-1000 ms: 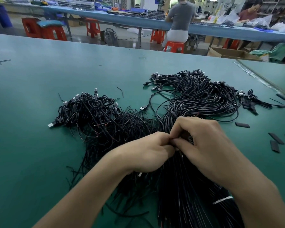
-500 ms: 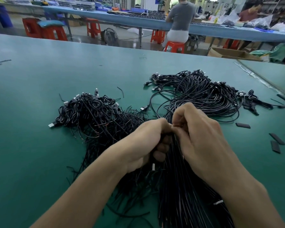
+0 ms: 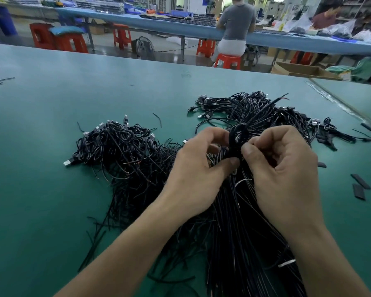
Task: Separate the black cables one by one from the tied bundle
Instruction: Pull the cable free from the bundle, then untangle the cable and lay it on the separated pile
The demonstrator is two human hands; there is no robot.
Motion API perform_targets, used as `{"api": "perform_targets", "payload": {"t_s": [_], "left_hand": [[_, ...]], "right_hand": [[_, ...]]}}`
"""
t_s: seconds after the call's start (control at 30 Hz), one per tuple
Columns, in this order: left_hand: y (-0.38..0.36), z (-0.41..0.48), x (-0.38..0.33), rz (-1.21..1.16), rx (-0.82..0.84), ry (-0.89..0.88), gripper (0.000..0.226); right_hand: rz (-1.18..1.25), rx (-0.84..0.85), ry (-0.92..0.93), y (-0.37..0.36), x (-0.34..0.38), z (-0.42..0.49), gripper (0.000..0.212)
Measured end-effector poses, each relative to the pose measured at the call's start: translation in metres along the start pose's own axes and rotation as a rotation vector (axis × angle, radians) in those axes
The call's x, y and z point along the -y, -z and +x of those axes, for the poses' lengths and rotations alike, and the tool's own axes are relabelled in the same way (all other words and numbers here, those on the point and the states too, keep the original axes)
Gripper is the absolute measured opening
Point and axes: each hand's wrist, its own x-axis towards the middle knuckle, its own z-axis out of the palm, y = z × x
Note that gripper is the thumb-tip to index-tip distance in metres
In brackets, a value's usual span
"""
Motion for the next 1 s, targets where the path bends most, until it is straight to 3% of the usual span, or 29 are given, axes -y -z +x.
{"api": "perform_targets", "payload": {"t_s": [0.07,0.13,0.3,0.43,0.57,0.7,0.83,1.0], "left_hand": [[0.004,0.001,0.002,0.058,-0.096,-0.028,0.025],[0.007,0.002,0.004,-0.049,-0.125,-0.026,0.027],[0.007,0.003,0.003,-0.113,-0.093,-0.059,0.037],[0.007,0.006,-0.002,-0.332,-0.045,-0.061,0.045],[0.008,0.005,-0.008,-0.584,0.036,0.037,0.023],[0.009,0.000,-0.009,-0.430,0.021,-0.026,0.014],[0.001,-0.004,0.000,-0.149,0.162,0.007,0.011],[-0.003,-0.003,0.008,-0.004,0.117,-0.049,0.012]], "right_hand": [[0.087,0.029,0.001,-0.002,0.003,-0.001,0.032],[0.153,0.077,0.014,-0.005,0.005,-0.002,0.034],[0.256,0.180,-0.044,-0.003,0.001,0.000,0.034],[0.244,0.224,-0.098,-0.002,-0.005,0.002,0.033],[0.237,0.188,-0.181,-0.005,-0.013,0.001,0.038],[0.304,0.108,-0.193,-0.002,-0.018,0.003,0.039],[0.375,0.003,-0.181,0.002,-0.016,0.006,0.039],[0.428,0.076,-0.117,0.007,-0.005,0.006,0.041]]}}
